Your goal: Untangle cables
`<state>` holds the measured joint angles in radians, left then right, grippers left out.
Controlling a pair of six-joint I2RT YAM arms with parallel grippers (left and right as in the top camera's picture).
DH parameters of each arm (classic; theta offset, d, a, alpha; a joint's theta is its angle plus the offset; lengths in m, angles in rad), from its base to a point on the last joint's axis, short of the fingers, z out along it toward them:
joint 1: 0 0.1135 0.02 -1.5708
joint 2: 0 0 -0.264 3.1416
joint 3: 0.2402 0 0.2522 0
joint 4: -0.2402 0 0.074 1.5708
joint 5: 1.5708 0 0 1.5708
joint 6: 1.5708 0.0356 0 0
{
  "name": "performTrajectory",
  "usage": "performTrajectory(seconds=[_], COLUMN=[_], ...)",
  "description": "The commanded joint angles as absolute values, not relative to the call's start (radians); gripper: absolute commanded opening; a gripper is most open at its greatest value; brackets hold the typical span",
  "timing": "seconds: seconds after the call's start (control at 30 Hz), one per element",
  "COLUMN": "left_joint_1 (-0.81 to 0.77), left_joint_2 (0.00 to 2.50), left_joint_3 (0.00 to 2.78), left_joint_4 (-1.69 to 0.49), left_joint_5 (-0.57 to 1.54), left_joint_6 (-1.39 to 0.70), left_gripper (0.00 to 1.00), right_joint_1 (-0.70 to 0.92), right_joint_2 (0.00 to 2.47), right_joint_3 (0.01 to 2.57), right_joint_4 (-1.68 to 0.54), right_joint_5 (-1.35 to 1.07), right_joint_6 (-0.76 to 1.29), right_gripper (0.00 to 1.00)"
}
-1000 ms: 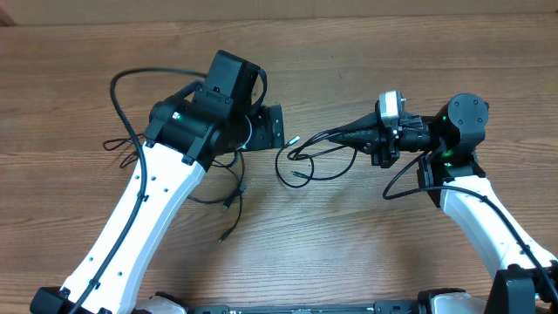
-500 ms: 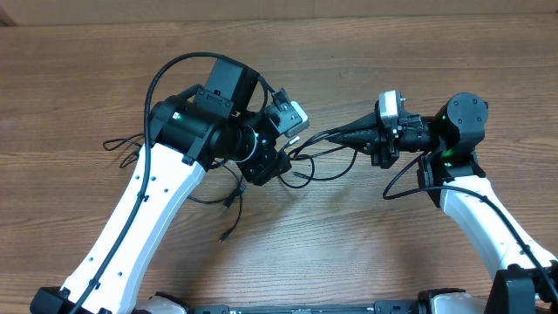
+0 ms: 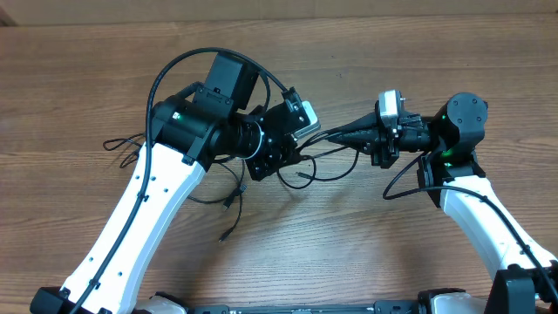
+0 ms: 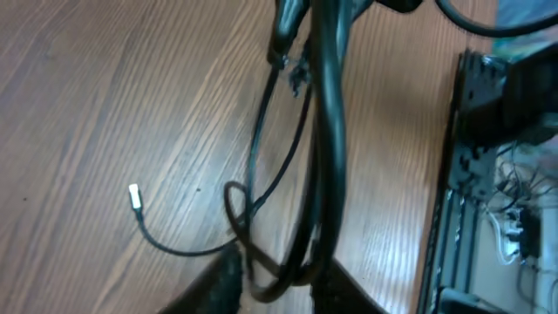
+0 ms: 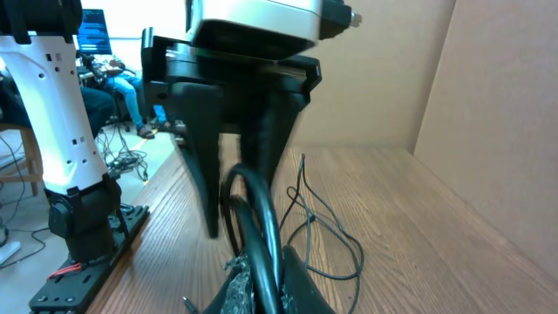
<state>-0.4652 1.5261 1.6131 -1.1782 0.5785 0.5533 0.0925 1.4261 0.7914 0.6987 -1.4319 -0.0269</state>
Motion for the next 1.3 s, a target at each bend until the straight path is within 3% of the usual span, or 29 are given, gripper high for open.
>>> performTrajectory(seconds=[0.0,0.07,0.37,0.6,0.73,0.8,1.27], left_joint_1=[-0.471,-0.471,-0.471,-0.471,-0.471,-0.471,-0.472], left_joint_2=[1.527,1.527,1.527,1.527,1.527,1.527,1.528], left_joint_3=[1.634,1.633,1.633,1.633,1.633,1.633,1.633], left_joint_4=[-1.174,-1.174,-1.187,-1.207,-1.205,-1.195,-1.166], left_joint_5=[0.615,0.615,0.610,0.569,0.569,0.569,0.617], left_joint_6=[0.570,0.570,0.570,0.582,0.608,0.607,0.606], left_gripper=[0.04,0.05,0.42,0.40,0.22,0.06,0.04], right_joint_1=[0.096,0.096,0.096,0.096,0.096,0.096,0.096], right_joint_2=[1.425,1.425,1.425,1.425,1.425,1.425,1.425], right_joint_3=[0.798,0.798,0.798,0.798,0.798,0.798,0.798], right_joint_4=[0.698,0.698,0.698,0.698,0.698,0.698,0.698], right_joint_5=[-1.438,-1.438,-1.438,-1.437,-1.438,-1.438,-1.438], right_joint_6=[-0.028,-0.028,-0.028,-0.028,-0.028,-0.028,-0.027], right_gripper=[0.05,0.05,0.05,0.05,0.05,0.05,0.08])
